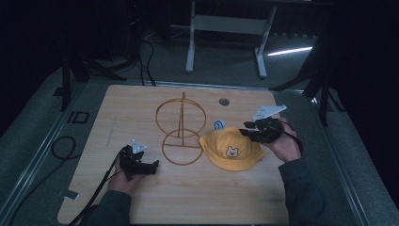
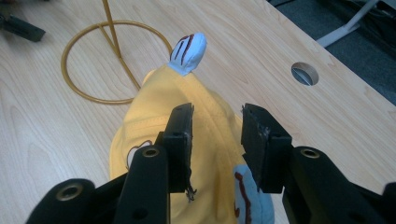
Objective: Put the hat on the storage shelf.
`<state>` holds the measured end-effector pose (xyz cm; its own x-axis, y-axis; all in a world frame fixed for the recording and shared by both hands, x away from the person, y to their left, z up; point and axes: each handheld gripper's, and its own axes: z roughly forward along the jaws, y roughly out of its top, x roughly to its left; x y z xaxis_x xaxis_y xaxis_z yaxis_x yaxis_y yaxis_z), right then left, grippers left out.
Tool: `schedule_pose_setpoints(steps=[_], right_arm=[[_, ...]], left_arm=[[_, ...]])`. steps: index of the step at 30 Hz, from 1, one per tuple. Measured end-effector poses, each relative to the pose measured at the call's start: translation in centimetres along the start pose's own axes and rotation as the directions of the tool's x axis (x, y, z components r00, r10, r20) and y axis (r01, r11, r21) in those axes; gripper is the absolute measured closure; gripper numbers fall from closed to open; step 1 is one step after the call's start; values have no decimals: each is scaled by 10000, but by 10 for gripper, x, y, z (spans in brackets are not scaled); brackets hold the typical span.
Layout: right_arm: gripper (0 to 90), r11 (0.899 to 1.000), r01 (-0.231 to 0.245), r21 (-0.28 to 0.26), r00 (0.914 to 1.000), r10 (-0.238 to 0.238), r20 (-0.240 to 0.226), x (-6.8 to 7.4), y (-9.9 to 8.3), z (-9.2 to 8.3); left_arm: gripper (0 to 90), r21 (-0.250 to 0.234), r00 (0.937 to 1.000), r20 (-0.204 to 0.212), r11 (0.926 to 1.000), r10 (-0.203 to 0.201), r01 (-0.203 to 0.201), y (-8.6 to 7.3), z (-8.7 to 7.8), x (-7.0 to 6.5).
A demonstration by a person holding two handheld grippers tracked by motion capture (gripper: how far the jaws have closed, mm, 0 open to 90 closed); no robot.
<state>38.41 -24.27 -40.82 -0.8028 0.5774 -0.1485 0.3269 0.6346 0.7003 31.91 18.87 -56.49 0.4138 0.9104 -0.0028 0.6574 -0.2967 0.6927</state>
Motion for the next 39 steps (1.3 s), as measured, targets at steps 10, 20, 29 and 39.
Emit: schedule_pose_setpoints(steps=[10,20,29,39], right_arm=[[578,9966,281,776,9994,-263,-238,-1,11,10],[507,9839,715,1639,9962,-622,-610,2,18,24],[462,9675,738,2418,9964,-615,-581,-2,22,37],[561,9467,670,3151,9947,-389,-948,-9,21,55]], left_arm=[[19,-2,10000,-1,10000,7,-7,0,0,0],[19,-4,10000,-3,10000,-1,1,0,0,0],[19,-8,10000,-7,10000,0,0,0,0,0],[19,26,10000,0,10000,37,-37,0,0,0]])
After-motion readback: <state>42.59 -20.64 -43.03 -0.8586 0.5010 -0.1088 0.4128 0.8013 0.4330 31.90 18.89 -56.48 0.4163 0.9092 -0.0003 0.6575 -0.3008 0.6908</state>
